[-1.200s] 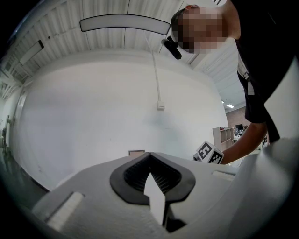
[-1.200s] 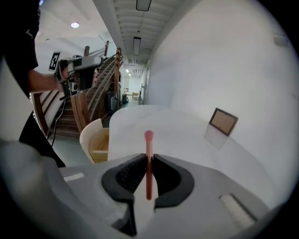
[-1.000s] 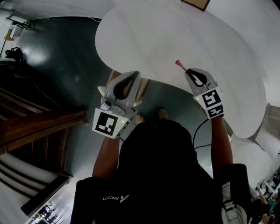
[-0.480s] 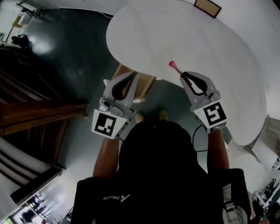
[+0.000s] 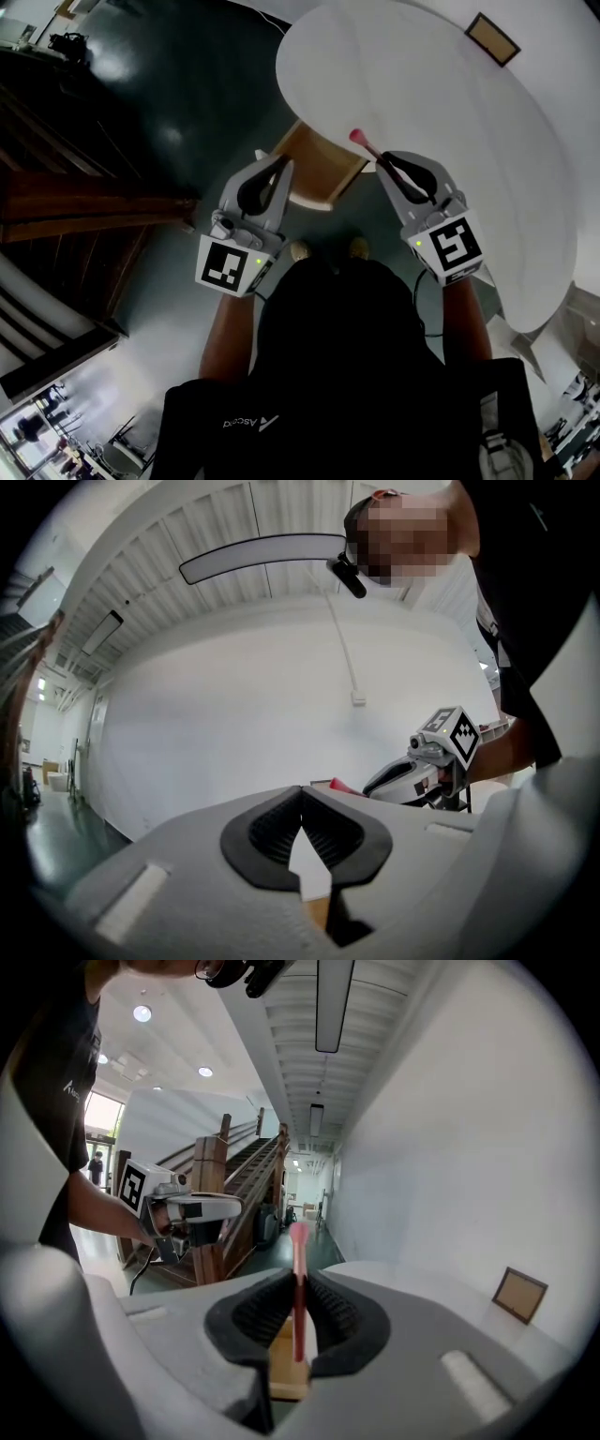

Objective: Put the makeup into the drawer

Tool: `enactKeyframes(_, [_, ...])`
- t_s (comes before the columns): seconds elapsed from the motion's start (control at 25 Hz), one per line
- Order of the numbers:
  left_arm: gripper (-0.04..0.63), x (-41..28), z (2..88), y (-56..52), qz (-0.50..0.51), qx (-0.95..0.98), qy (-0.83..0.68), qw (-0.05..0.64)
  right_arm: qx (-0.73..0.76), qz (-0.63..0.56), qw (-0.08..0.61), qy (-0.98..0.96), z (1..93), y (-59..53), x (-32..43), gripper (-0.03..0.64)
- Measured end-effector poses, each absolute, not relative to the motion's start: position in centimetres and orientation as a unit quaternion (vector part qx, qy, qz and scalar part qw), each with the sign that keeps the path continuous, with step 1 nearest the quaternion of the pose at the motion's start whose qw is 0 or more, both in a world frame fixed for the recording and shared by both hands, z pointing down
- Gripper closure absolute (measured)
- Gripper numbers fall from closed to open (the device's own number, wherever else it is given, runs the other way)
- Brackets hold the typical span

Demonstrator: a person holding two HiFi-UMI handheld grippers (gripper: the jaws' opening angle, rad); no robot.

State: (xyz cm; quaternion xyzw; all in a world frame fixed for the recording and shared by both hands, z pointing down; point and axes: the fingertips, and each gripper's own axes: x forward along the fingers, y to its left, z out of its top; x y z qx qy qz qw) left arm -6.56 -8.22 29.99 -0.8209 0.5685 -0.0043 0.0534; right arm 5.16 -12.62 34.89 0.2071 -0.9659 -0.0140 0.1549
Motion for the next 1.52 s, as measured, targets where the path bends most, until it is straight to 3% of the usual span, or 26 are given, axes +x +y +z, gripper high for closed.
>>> enactKeyframes(0.52, [0.584,-18.8,31.9,-5.2,0.003,-0.819,0.573,0.042,0.174,-0.015,0.215,-0.961,39.3,-9.8,-7.4,0.565])
enactKeyframes(1.52, [0.584,-24.7,37.3,-6.8,-0.008,-0.794,0.607,-0.030,0.046,-0.034,0.419,-0.906,58.6,-12.3,-14.0,0.565])
